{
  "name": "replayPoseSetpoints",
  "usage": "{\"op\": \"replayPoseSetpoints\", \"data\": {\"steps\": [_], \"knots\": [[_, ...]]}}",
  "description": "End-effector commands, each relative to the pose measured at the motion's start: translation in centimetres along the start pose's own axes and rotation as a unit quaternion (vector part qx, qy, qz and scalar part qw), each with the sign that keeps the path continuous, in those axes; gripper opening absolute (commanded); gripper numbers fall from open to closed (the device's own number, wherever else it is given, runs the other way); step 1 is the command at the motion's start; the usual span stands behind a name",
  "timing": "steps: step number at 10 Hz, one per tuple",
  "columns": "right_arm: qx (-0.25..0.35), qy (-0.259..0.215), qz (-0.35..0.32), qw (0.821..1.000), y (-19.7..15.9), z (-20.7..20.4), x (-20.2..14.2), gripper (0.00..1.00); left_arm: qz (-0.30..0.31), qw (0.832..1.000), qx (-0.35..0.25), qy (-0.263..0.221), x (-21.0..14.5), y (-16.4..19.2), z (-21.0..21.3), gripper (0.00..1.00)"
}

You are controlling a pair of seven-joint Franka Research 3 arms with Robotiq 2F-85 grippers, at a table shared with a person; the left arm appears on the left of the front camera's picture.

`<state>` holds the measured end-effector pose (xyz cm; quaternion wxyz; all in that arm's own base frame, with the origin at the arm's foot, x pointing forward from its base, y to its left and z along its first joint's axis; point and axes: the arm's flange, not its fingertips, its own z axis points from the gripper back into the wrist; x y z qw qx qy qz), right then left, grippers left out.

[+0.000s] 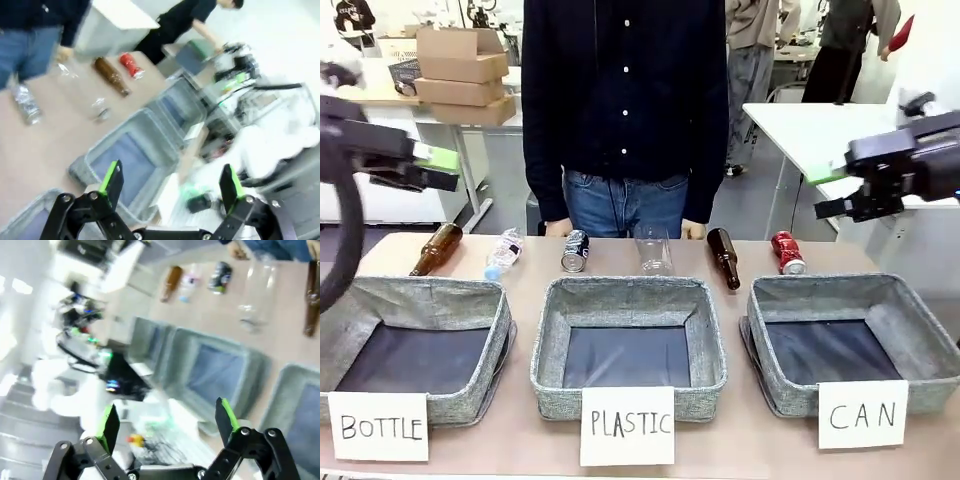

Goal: Sort the can waste into the basket.
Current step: Pick up the can waste from the table and place it in the right Fabric basket.

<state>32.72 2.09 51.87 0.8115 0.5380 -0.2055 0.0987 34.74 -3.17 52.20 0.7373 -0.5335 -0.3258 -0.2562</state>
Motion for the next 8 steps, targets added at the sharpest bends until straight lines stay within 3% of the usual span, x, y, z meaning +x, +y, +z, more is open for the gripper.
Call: {"op": "replayPoseSetpoints", "data": {"steps": [1,2,3,8], "knots": [[0.006,-0.037,-0.079,0.996,-1.8,0.5,-0.5,1.0,0.05,0.997,-0.046,-0.035,-5.0,1.3,0.2,1.0],[-0.028,-0.077,-0.066,0.994,-1.8,0.8,-0.7,1.0,0.087,0.995,-0.017,-0.046,-4.9,2.3,0.5,1.0],[0.029,-0.017,-0.048,0.998,-1.2,1.3,-0.1,1.0,0.029,0.998,-0.043,-0.03,-0.8,1.5,1.4,1.0],[0.029,-0.017,-0.048,0.998,-1.2,1.3,-0.1,1.0,0.029,0.998,-0.043,-0.03,-0.8,1.5,1.4,1.0]]}}
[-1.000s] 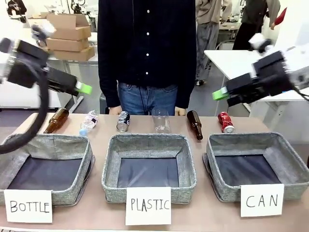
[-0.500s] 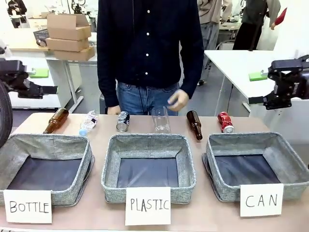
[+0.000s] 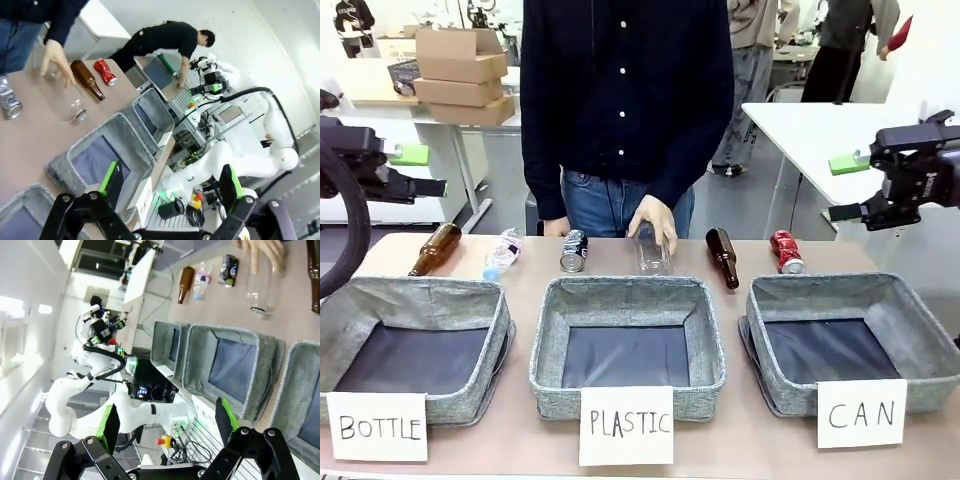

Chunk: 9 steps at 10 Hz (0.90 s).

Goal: Sort the can waste into the basket.
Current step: Pick up the can waste from the table and place it in the right Fabric basket.

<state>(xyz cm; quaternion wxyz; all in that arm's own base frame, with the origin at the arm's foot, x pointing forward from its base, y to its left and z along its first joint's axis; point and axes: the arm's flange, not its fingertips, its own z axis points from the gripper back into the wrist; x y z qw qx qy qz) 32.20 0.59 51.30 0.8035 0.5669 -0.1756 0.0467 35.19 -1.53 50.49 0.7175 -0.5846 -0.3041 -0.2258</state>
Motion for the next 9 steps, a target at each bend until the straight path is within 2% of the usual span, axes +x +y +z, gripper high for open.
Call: {"op": "replayPoseSetpoints", "data": {"steps": [1,6,7,8,9], "knots": [[0.01,-0.008,0.015,1.0,-0.2,0.0,0.6,1.0,-0.017,1.0,0.0,-0.01,0.2,-0.4,0.2,1.0],[-0.004,-0.003,0.0,1.0,-0.1,0.3,0.1,1.0,-0.017,1.0,0.0,-0.01,0.2,-0.4,0.2,1.0],[-0.12,-0.007,-0.009,0.993,0.5,-1.5,1.6,1.0,-0.017,1.0,0.0,-0.01,0.2,-0.4,0.2,1.0],[-0.289,-0.026,-0.03,0.956,1.0,-3.6,4.1,1.0,-0.017,1.0,0.0,-0.01,0.2,-0.4,0.2,1.0],[-0.399,0.024,-0.005,0.916,0.6,-5.4,7.1,1.0,-0.017,1.0,0.0,-0.01,0.2,-0.4,0.2,1.0]]}}
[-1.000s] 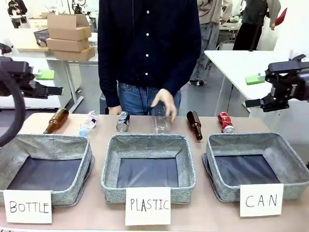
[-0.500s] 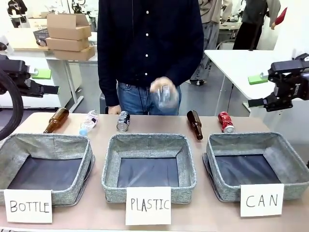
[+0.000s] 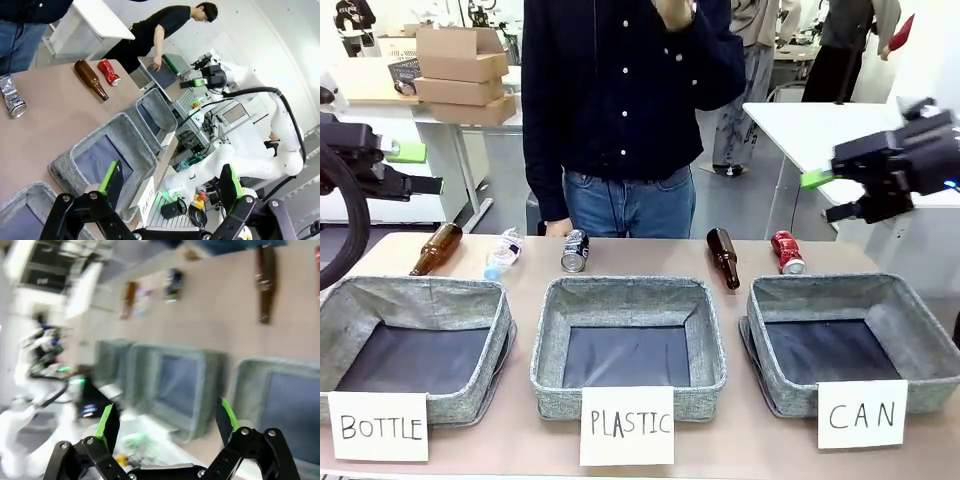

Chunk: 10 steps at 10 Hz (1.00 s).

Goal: Sort the can waste into the basket.
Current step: Pick up the can waste from the table and place it in the right Fabric basket.

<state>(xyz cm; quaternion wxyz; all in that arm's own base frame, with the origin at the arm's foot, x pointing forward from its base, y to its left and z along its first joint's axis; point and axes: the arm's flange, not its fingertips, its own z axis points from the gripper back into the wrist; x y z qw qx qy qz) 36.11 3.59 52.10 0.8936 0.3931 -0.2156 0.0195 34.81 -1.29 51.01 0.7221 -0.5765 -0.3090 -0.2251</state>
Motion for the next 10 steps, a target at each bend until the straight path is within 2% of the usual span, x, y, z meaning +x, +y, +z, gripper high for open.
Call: {"op": "replayPoseSetpoints", "data": {"steps": [1,2,3,4,5,6,7,8,9,10], "knots": [[-0.363,0.078,-0.042,0.927,-0.4,-4.2,6.1,1.0,-0.013,1.0,-0.01,-0.009,0.1,0.1,-0.1,1.0],[-0.406,0.103,-0.051,0.907,-1.2,-5.9,8.1,1.0,-0.013,1.0,-0.01,-0.009,0.1,0.1,-0.1,1.0],[-0.41,0.103,-0.057,0.905,-1.5,-6.4,8.9,1.0,-0.013,1.0,-0.01,-0.009,0.1,0.1,-0.1,1.0],[-0.4,0.089,-0.063,0.91,-1.6,-6.0,8.7,1.0,-0.013,1.0,-0.01,-0.009,0.1,0.1,-0.1,1.0],[-0.343,0.062,-0.059,0.936,-1.4,-4.5,7.6,1.0,-0.013,1.0,-0.01,-0.009,0.1,0.1,-0.1,1.0],[-0.291,0.014,-0.002,0.957,-2.9,-7.4,7.9,1.0,-0.013,1.0,-0.01,-0.009,0.1,0.1,-0.1,1.0],[-0.291,0.014,-0.002,0.957,-2.9,-7.4,7.9,1.0,-0.013,1.0,-0.01,-0.009,0.1,0.1,-0.1,1.0],[-0.341,0.028,-0.029,0.939,-4.2,-6.2,7.8,1.0,-0.013,1.0,-0.01,-0.009,0.1,0.1,-0.1,1.0],[-0.384,0.009,0.026,0.923,-4.3,-7.1,8.2,1.0,-0.013,1.0,-0.01,-0.009,0.1,0.1,-0.1,1.0],[-0.436,0.006,-0.007,0.9,-6.1,-8.5,11.0,1.0,-0.013,1.0,-0.01,-0.009,0.1,0.1,-0.1,1.0]]}}
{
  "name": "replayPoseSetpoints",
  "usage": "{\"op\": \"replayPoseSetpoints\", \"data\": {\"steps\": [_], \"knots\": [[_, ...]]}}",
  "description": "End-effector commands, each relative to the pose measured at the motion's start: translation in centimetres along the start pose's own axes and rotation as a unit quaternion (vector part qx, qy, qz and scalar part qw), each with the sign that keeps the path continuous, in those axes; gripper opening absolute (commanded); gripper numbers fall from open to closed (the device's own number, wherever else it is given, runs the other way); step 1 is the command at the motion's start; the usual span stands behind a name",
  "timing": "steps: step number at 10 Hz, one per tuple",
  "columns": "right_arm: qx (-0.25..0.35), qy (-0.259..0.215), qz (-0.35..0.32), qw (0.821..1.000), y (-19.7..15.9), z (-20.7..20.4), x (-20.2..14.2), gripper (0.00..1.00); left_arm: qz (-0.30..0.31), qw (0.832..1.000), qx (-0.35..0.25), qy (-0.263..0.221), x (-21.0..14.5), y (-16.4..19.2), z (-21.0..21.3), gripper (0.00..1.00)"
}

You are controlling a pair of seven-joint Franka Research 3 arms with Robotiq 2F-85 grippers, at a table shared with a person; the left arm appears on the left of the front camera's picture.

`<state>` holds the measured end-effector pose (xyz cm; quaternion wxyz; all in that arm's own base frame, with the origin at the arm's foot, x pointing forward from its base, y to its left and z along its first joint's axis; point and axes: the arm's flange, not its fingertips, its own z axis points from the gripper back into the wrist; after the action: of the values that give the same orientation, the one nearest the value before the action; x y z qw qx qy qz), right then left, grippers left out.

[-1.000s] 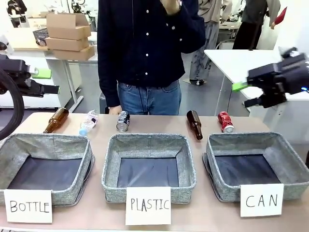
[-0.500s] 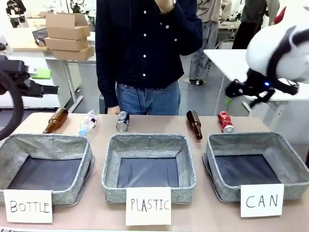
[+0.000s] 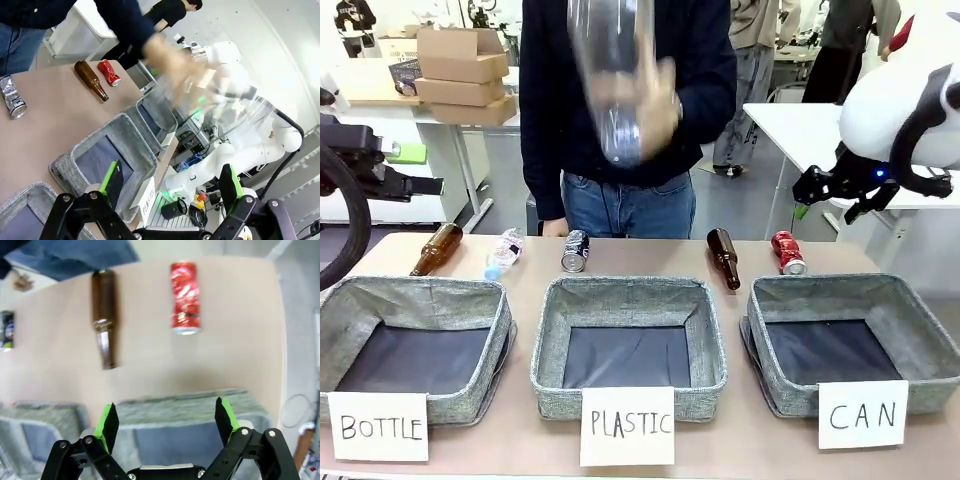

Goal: Sort the can waste into the basket.
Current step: Pick up the can waste from the table and place it in the right Fabric basket.

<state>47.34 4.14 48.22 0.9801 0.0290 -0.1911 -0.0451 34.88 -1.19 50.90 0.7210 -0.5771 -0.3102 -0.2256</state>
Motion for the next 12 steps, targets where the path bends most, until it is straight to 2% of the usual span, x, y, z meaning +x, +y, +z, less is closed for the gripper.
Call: {"op": "replayPoseSetpoints", "data": {"steps": [1,3,6,7,9,12], "knots": [[-0.084,-0.001,-0.006,0.996,0.1,-4.7,5.3,1.0,-0.012,1.0,-0.009,-0.008,0.1,0.0,-0.2,1.0],[-0.104,0.04,-0.009,0.994,0.3,-11.3,10.1,1.0,-0.012,1.0,-0.009,-0.008,0.1,0.0,-0.2,1.0],[-0.059,0.097,0.007,0.994,0.0,-18.6,13.6,1.0,-0.012,1.0,-0.009,-0.008,0.1,0.0,-0.2,1.0],[-0.043,0.133,0.008,0.99,-0.1,-20.8,14.2,1.0,-0.012,1.0,-0.009,-0.008,0.1,0.0,-0.2,1.0],[-0.049,0.146,0.001,0.988,-0.4,-22.6,14.2,1.0,-0.012,1.0,-0.009,-0.008,0.1,0.0,-0.2,1.0],[-0.039,0.143,0.0,0.989,-0.6,-22.9,13.8,1.0,-0.012,1.0,-0.009,-0.008,0.1,0.0,-0.2,1.0]]}}
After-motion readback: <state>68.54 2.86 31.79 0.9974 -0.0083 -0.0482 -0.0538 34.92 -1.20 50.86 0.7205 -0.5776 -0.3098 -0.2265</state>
